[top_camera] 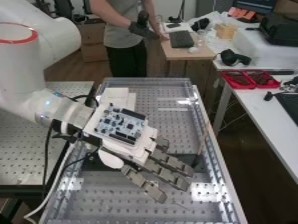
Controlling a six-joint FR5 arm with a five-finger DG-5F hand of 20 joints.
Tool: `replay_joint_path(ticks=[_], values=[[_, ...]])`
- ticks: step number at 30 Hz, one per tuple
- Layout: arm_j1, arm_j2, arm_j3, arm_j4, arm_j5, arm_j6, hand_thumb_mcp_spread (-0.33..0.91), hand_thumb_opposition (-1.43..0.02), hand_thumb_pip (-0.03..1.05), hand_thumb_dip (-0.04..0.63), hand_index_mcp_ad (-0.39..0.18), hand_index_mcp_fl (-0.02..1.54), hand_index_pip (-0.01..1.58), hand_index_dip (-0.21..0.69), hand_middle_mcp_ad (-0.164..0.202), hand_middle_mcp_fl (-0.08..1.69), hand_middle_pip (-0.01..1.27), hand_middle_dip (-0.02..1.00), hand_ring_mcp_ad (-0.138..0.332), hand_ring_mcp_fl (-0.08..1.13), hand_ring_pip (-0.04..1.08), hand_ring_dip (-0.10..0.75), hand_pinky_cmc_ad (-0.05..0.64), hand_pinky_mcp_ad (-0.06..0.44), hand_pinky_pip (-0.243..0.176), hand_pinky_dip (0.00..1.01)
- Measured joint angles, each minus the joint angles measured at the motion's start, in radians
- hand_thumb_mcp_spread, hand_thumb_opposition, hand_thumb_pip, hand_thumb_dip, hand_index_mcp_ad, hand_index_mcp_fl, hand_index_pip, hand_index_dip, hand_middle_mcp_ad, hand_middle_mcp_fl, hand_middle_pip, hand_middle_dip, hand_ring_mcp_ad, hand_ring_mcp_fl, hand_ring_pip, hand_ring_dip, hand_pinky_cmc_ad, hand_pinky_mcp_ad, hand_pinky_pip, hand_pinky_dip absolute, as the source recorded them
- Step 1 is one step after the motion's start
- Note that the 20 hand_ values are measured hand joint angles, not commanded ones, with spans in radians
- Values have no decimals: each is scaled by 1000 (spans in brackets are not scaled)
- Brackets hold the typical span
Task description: Grab the paper clip and place it in the clear container
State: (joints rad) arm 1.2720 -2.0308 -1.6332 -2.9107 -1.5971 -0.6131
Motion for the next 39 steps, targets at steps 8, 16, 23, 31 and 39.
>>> replay_joint_path(ticks=[8,16,23,31,39], values=[[-15,-22,20,-6,-40,-29,393,-813,703,269,-122,38,1557,187,68,-3,122,150,106,0,70,72,295,251,-63,251],[-22,-43,44,-10,-71,-53,405,-815,703,281,-126,68,1557,202,65,-3,124,157,103,2,73,72,295,251,-63,211],[-33,-62,64,-14,-91,-70,401,-817,703,284,-138,113,1557,202,68,-3,124,157,106,0,84,72,295,251,-61,197],[-54,-92,93,-17,-121,-90,403,-829,700,284,-138,131,1557,202,68,-2,124,168,103,0,84,72,295,248,-58,190],[-67,-120,106,-4,-150,-114,403,-829,700,284,-138,134,1557,202,68,-2,126,168,106,0,84,72,291,251,-42,195]])
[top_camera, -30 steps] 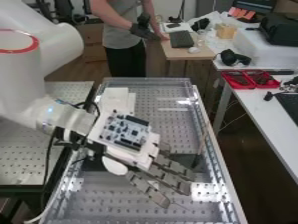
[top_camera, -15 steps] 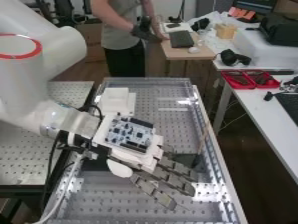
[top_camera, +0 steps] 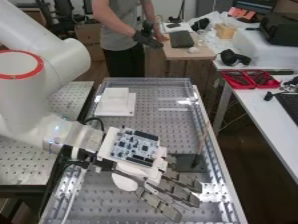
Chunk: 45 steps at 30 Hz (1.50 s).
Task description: Grab the paper clip and place it in the clear container
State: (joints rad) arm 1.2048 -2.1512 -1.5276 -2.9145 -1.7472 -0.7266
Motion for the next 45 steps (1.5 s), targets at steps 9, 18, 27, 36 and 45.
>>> replay_joint_path(ticks=[9,18,27,36,45], values=[[-10,-30,5,22,-33,-20,403,-829,703,284,-138,140,1557,202,68,-2,126,173,106,0,89,82,291,248,-42,195],[-28,-49,17,26,-63,-47,403,-829,712,286,-138,155,1557,199,68,-5,126,173,103,0,89,82,291,251,-26,195],[-41,-52,-2,72,-95,-69,403,-829,721,283,-138,169,1555,188,68,-5,126,173,103,0,89,82,291,251,-24,190],[-49,-59,-13,108,-134,-99,401,-829,724,283,-154,195,1557,168,68,68,126,175,103,0,89,82,291,251,-10,188],[-58,-68,-5,122,-147,-108,401,-829,761,283,-154,215,1553,154,68,72,126,175,103,0,89,82,291,251,-10,188]])
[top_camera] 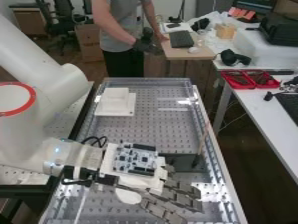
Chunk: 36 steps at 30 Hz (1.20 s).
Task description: Grab the paper clip and place it in the clear container
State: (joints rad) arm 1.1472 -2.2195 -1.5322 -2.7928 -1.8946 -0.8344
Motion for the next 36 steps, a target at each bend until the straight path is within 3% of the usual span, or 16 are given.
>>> replay_joint_path(ticks=[11,36], values=[[-7,-6,5,-8,-6,-14,401,-829,759,286,-154,227,1557,154,68,72,126,175,101,0,89,82,295,251,3,190],[-7,-14,-16,30,5,22,403,-829,757,283,-154,274,1559,122,68,72,124,175,101,0,89,82,318,251,2,188]])
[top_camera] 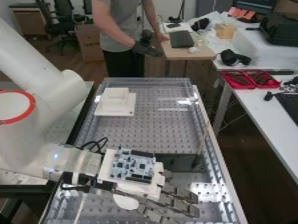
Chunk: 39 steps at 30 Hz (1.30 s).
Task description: Grab the paper clip and place it in the clear container
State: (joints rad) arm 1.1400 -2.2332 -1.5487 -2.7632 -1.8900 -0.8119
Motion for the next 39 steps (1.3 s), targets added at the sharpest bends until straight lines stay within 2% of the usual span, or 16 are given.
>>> replay_joint_path(ticks=[5,8,10,17,23,26,34,39], values=[[-1,4,-13,31,4,37,429,-890,665,283,-152,445,1525,117,68,119,124,175,101,0,91,82,328,251,21,190],[-1,5,-18,44,8,56,443,-899,663,267,-152,468,1508,119,68,138,124,175,101,16,93,82,333,248,21,188],[-1,6,-20,50,10,61,445,-913,661,267,-150,511,1508,119,68,141,124,175,103,19,93,86,347,251,37,190],[1,40,-33,88,23,100,443,-920,658,269,-150,524,1508,113,66,176,124,175,101,38,101,87,363,251,37,190],[12,102,-63,160,38,156,443,-922,658,265,-150,524,1506,106,66,188,124,175,103,38,99,87,365,248,35,187],[29,145,-92,211,42,194,443,-923,658,269,-150,524,1506,106,66,187,124,175,103,38,99,87,363,251,51,190],[122,274,-184,354,23,302,443,-922,658,269,-150,524,1506,106,66,188,124,175,103,38,99,87,379,248,51,190],[189,319,-219,395,-8,332,443,-922,658,269,-150,524,1506,106,66,206,124,175,103,38,99,87,379,251,51,190]])
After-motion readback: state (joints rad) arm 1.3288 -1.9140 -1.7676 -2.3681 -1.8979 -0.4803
